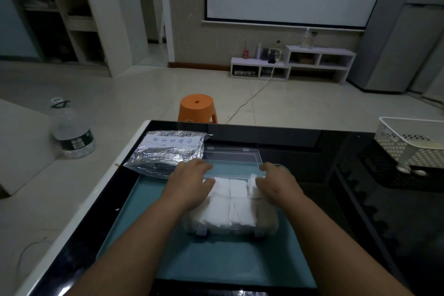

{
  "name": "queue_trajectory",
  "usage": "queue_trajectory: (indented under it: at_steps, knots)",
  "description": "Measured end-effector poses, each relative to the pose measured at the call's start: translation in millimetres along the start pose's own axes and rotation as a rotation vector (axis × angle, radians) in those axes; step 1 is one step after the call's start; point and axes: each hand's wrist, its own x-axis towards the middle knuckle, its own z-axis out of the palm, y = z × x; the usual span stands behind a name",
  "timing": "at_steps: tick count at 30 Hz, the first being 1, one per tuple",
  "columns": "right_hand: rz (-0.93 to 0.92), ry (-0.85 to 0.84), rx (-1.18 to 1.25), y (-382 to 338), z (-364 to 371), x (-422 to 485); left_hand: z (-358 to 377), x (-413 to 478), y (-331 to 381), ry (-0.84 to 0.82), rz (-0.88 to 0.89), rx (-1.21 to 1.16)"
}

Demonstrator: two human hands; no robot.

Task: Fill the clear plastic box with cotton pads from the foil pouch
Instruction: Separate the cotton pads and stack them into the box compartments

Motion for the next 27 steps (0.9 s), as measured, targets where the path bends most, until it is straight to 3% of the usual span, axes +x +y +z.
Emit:
queue_trajectory:
  at_steps: [4,9,15,20,27]
  knots:
    - [0.071,-0.157,0.204,5,11,9,4,4,-6,-0.143,-0.069,0.058]
    - [0.109,-0.132,0.367,8,16,17,7,13,-25,-0.238,-0.197,0.057]
    - [0.132,-0.108,0.399,7,19,20,7,15,-37,-0.178,-0.265,0.008]
    - [0.168,-0.036,0.427,11,19,23,8,14,-28,0.108,-0.258,-0.108]
    - [0.214,0.099,0.483,19,23,24,21,20,-38,0.016,-0.310,-0.310]
